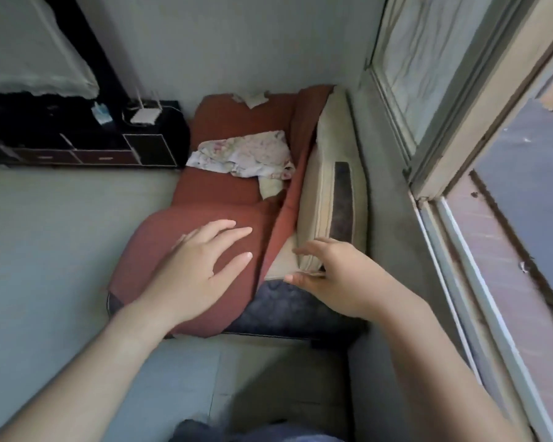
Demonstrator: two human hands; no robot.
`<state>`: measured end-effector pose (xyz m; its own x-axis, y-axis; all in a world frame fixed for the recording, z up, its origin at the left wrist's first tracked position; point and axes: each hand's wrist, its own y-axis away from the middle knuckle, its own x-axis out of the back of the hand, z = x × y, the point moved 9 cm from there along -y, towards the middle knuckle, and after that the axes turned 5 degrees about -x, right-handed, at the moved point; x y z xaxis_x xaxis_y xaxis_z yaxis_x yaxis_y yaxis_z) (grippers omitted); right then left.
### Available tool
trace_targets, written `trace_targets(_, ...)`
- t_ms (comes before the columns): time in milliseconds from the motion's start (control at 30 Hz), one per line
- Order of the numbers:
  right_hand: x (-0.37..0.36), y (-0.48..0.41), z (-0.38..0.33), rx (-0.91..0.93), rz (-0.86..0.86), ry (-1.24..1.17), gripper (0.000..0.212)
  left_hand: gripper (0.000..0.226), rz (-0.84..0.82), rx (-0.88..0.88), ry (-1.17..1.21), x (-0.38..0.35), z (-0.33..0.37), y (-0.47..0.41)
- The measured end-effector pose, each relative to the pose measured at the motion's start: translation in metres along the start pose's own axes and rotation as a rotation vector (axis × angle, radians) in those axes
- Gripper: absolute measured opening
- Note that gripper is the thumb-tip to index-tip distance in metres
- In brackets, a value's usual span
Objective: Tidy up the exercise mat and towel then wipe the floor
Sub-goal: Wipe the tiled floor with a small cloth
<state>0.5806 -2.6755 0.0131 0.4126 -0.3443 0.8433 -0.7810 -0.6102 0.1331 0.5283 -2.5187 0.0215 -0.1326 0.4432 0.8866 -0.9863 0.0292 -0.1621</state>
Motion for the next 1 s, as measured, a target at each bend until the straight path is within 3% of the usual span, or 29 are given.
trace_targets(200, -0.068, -0.040, -0.120, 0.181, -0.118, 0.039, 0.057, 0.061, 0.095, 0.177, -0.021, 0.063, -0.093, 0.077)
trace_targets(500, -0.161, -0.087, -0.339, 0.523, -0.156, 0.027, 0.049, 0.061, 0.258, 0.430, -0.127, 0.178, -0.238, 0.223)
trace_targets(667, -0.231, -0.103, -0.451, 0.717, -0.312, -0.030, 0.046, 0.062, 0.339, 0.639, -0.150, 0.221, -0.306, 0.318)
trace_targets(900, -0.287, -0.138, -0.536, 0.825, -0.398, -0.060, 0.044, 0.054, 0.381, 0.812, -0.172, 0.255, -0.374, 0.386)
trace_targets(1000, -0.311, -0.162, -0.556, 0.827, -0.449, -0.064, 0.046, 0.054, 0.314, 0.831, -0.187, 0.260, -0.411, 0.386)
